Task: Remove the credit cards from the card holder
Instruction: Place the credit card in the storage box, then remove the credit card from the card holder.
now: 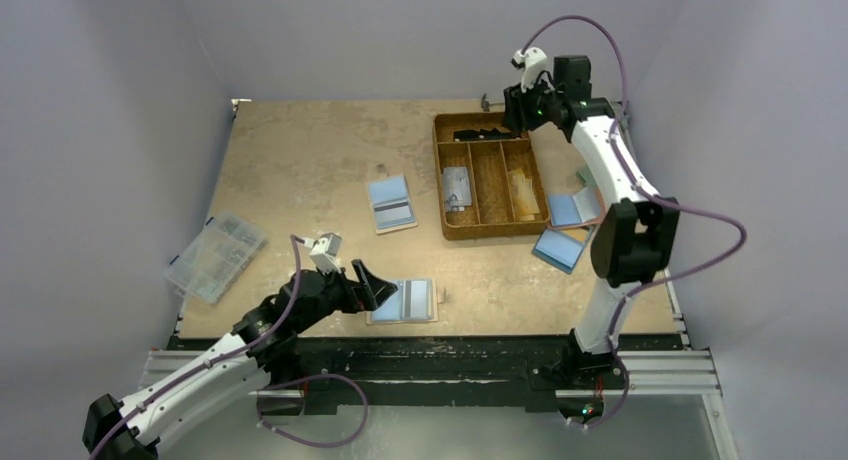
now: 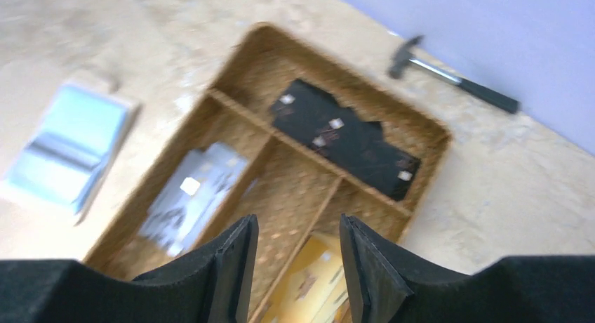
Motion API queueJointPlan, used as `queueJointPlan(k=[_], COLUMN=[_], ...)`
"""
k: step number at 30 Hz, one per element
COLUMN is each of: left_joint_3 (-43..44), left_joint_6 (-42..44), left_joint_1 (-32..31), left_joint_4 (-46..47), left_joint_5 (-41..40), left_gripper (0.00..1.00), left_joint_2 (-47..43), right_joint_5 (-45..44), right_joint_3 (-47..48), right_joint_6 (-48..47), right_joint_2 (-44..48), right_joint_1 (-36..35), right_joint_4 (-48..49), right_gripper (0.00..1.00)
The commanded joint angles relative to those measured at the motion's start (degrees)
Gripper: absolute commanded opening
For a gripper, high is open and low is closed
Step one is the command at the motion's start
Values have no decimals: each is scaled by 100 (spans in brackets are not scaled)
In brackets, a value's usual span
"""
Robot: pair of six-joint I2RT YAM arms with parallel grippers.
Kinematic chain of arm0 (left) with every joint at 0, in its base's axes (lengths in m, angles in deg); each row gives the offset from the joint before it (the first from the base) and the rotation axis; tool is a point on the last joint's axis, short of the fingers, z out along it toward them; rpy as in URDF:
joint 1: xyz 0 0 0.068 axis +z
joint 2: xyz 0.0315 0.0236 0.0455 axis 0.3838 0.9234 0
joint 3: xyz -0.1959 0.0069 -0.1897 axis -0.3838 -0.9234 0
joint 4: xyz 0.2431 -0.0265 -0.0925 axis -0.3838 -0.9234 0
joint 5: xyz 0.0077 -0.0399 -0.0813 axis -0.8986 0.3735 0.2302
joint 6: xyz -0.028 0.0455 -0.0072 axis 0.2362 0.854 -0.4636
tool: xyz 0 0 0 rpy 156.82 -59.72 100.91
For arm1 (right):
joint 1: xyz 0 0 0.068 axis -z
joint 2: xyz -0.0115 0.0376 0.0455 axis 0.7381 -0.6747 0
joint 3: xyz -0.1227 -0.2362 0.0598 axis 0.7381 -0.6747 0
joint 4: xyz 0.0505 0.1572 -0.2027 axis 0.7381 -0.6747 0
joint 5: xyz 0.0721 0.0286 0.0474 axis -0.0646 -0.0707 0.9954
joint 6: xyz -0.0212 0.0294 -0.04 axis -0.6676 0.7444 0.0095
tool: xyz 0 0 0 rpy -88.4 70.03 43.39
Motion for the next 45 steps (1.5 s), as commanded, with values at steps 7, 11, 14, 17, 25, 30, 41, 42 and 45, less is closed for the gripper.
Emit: queueJointPlan(k=[7,11,14,17,25,30,41,42,45], left_joint_3=[-210,-234,-246,-241,35,287,496,542,743], left_joint_6=[-208,-200,-197,-187,-60,124,180,181,174], left_joint_1=[-16,-23,-20,-33,-65,-108,-267,-312,-505], left_joint_4=[1268,1458,1593,1685,1400,978,478,417,136], left_joint_5=[626,705,740,738,555,235,-178,-253,-562], left_gripper=[89,87,86,86,85,85,81,81,81], left_joint_2=[564,813,930,1014,1385,1559,1735,1780,1946], right_joint_5=[2911,3523,3808,4036,4537,4753,5097,5082,5000], right_joint_3=[-2314,-3012,-3609,-4098,-4759,-4755,-4925,-4934,-4944], right_joint_6=[-968,-1241,-1091,-745,-504,-919,-1340,-1359,-1409], right_joint_2=[2278,2743,3248,3543,3777,3723,3750,3757,3767], right_joint_1=[-35,-43,-44,-40,-29,-21,-59,-71,-152], right_joint_4=[-245,-282,282,835,1464,1130,1015,1002,995], right_gripper=[55,55,54,52,52,53,53,53,53])
